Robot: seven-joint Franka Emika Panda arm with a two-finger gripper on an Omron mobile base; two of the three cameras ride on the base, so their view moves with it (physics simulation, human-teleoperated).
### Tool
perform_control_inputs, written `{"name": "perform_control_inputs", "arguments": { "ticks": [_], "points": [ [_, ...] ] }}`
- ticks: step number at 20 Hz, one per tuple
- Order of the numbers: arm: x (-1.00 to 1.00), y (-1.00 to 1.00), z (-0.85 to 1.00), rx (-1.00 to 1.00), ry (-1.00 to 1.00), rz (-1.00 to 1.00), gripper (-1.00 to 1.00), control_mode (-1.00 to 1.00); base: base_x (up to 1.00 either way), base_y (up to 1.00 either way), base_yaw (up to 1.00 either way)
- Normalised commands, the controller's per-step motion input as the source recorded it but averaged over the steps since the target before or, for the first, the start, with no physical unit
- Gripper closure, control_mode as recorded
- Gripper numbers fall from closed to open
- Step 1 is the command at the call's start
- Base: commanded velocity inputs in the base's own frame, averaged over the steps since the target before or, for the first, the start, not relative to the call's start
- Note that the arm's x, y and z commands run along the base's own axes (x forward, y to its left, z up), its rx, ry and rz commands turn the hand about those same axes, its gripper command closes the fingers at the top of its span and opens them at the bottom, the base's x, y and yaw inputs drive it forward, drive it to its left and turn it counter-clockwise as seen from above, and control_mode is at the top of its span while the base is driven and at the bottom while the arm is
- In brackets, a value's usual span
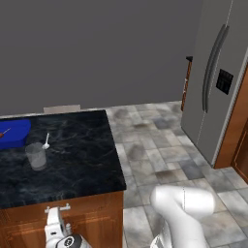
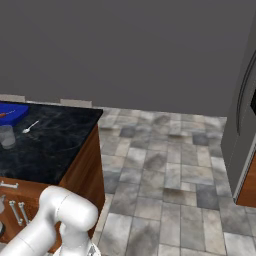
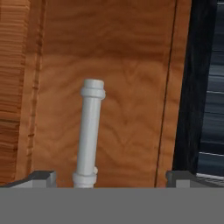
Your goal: Take the tongs from the drawer on the left and place them on the dining counter next to the tray containing the hot dog.
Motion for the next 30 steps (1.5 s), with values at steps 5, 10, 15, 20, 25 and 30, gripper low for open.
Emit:
{"name": "perform_control_inputs", "arguments": {
  "ticks": [5, 10, 15, 20, 25, 30],
  "points": [
    [0.00, 0.23, -0.08, 0.00, 0.00, 0.00, -1.00, -1.00, 0.00, 0.00, 0.00],
    [0.08, 0.23, -0.15, 0.00, -0.02, 0.01, -1.00, -1.00, 0.00, 0.00, 0.00],
    [0.10, 0.08, -0.17, 0.05, 0.00, 0.03, -1.00, -1.00, 0.00, 0.00, 0.00],
    [0.04, 0.01, -0.04, 0.00, 0.00, 0.00, -1.00, -1.00, 0.00, 0.00, 0.00],
    [0.09, 0.00, 0.00, 0.00, 0.00, 0.00, -1.00, -1.00, 0.00, 0.00, 0.00],
    [0.24, 0.00, 0.00, 0.00, 0.00, 0.00, -1.00, -1.00, 0.00, 0.00, 0.00]
  ]
}}
